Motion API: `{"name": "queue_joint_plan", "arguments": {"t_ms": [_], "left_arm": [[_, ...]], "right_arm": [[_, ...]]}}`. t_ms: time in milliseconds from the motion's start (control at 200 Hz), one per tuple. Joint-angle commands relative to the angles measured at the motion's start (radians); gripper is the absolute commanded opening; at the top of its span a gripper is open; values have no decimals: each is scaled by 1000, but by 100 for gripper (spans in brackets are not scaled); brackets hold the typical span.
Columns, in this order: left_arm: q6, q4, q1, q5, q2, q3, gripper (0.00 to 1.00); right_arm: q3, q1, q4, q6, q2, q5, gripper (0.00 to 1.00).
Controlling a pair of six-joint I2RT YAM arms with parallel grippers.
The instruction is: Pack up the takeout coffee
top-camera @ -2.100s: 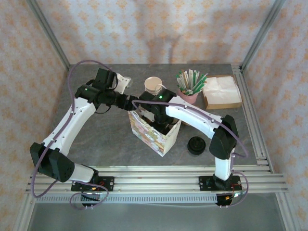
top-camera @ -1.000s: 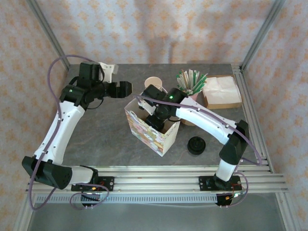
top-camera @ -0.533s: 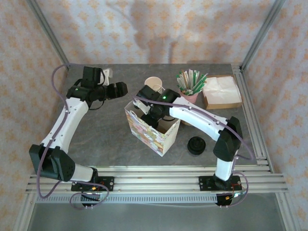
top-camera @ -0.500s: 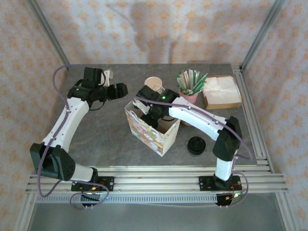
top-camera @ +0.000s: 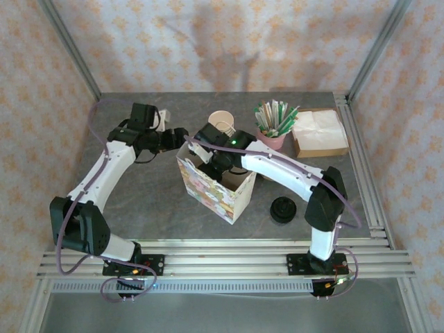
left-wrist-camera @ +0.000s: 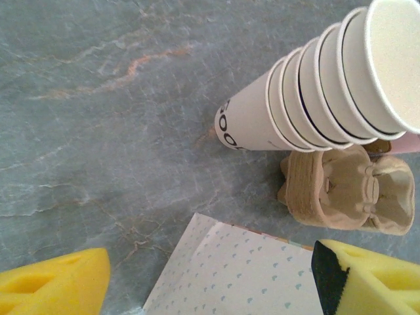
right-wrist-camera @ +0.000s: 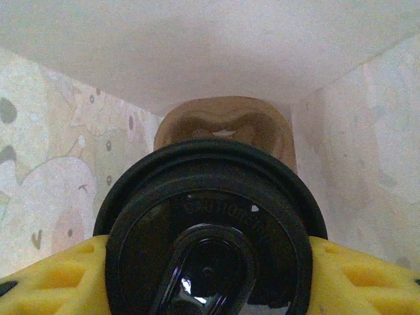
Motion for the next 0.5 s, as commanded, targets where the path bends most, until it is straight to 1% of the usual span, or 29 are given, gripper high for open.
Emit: {"name": "queue_joint_plan", "arguments": {"t_ms": [0,125,495], "left_arm": [[25,9,-13,7,8,-7,81],[27,6,-15,6,11,-4,81],[36,-10,-24,3,1,4,81]], "right_arm": [[-41,0,6,16,28,-14,32],[-61,1,-4,15,28,5,32],[-108,0,-6,19,31,2,32]]}}
